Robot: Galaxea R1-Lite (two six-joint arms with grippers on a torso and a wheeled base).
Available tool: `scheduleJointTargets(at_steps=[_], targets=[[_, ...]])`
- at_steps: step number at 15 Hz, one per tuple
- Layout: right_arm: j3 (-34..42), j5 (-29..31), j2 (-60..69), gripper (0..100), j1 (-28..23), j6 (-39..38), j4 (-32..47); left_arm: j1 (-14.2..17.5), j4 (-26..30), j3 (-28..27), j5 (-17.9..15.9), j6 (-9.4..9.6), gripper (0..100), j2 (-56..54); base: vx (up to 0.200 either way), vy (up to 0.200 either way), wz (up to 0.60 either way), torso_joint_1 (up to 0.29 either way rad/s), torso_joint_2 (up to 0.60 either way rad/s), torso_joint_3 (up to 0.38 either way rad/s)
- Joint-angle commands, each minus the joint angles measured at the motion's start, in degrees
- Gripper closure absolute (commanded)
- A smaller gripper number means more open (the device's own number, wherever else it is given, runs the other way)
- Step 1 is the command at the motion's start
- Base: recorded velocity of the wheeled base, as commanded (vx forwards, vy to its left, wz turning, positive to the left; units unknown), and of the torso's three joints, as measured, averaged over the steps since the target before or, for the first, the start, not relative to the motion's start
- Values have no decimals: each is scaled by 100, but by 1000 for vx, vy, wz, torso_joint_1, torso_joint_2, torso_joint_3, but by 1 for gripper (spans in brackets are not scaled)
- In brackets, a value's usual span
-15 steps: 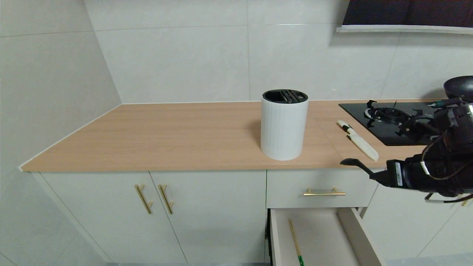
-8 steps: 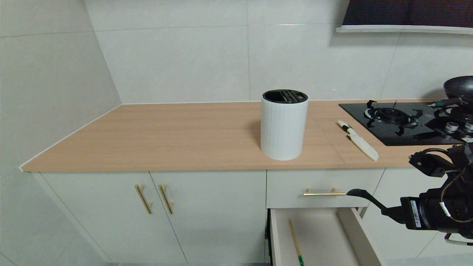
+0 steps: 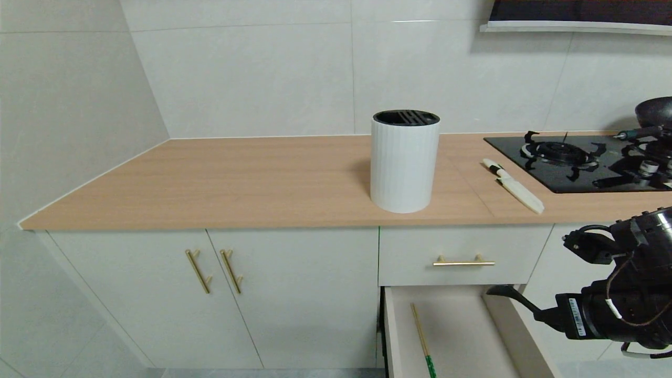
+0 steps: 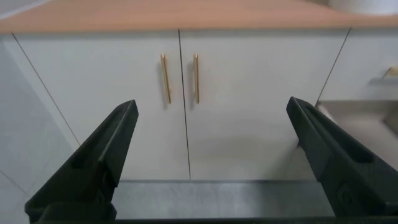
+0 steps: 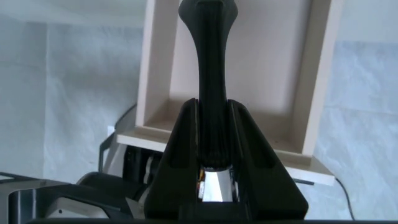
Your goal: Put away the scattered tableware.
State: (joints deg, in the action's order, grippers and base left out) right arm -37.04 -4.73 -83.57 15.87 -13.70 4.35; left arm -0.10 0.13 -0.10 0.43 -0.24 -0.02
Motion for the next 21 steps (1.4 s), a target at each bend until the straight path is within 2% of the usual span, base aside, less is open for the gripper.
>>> scheduleJointTargets(at_steps=[1,15,20,21], targets=[[3,-2,-63,100,4,-1,4,1,-5,1,1,-2,0,2,0,0,0,-193,500,290],[3,7,-169,100,4,-1,-5,1,-5,1,1,-2,0,2,0,0,0,-151,463,309],[3,60,-564,100,-5,-10,-479,1,-5,1,1,-2,0,2,0,0,0,-24,148,107],[-41,113,-969,100,4,-1,-840,1,-5,1,1,-2,0,2,0,0,0,0,0,0]])
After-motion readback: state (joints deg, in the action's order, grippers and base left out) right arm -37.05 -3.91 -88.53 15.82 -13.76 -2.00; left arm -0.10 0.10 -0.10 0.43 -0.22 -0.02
